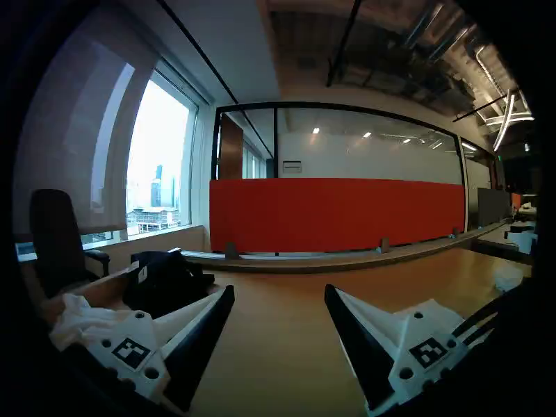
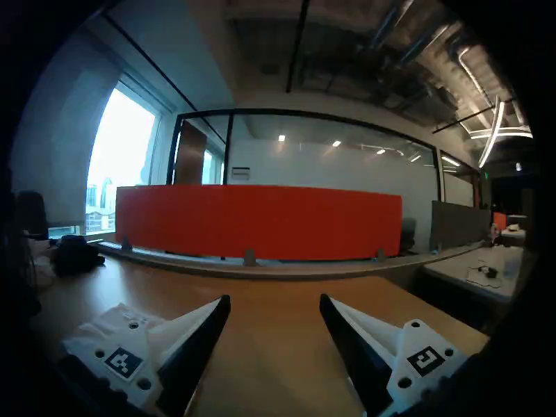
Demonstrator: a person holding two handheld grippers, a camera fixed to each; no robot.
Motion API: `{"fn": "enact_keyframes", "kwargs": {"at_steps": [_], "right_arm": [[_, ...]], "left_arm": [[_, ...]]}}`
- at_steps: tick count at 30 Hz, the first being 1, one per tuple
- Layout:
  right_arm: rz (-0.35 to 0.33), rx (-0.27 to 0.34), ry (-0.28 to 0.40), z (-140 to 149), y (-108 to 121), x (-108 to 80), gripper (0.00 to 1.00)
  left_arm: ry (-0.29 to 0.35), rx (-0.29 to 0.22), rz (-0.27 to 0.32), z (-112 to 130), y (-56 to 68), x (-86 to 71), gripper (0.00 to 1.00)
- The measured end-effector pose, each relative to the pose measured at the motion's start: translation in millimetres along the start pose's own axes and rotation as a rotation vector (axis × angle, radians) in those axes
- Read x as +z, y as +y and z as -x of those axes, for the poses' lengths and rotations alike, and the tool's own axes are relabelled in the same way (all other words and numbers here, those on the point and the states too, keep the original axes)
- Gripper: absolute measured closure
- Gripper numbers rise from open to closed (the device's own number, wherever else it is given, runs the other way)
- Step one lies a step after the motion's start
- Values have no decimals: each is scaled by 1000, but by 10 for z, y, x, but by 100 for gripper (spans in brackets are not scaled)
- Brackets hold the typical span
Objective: Fold towel
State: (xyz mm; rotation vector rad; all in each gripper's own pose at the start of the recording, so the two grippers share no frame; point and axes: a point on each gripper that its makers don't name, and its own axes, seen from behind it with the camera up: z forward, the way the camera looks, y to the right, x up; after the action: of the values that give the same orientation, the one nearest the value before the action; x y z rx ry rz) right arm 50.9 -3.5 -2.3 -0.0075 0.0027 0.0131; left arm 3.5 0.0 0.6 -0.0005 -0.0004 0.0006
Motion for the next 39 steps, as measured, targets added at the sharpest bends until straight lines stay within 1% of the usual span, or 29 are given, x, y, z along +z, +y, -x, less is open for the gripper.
{"fn": "enact_keyframes", "kwargs": {"at_steps": [6, 11, 17, 21, 26, 30, 35, 39], "right_arm": [[-1, -1, 4, -530, -68, -11, 1], [-6, 0, 2, -914, -134, -10, 1], [-12, 14, 0, -1213, -177, 20, 1], [-33, 4, -15, -1299, -230, 47, 1], [-88, -14, -49, -1366, -340, 58, 1], [-149, -35, -87, -1368, -461, 43, 1], [-237, -59, -140, -1335, -631, 12, 1], [-286, -71, -172, -1289, -719, 3, 0]], "left_arm": [[-12, 8, 2, -412, -12, 45, 4], [-23, 8, 16, -768, 10, 56, 4], [-40, 25, 34, -999, 29, 91, 4], [-58, 32, 60, -1077, 88, 117, 4], [-92, 38, 98, -1119, 178, 131, 4], [-124, 41, 131, -1133, 257, 115, 4], [-158, 57, 176, -1161, 374, 85, 3], [-177, 71, 217, -1148, 485, 64, 4]]}}
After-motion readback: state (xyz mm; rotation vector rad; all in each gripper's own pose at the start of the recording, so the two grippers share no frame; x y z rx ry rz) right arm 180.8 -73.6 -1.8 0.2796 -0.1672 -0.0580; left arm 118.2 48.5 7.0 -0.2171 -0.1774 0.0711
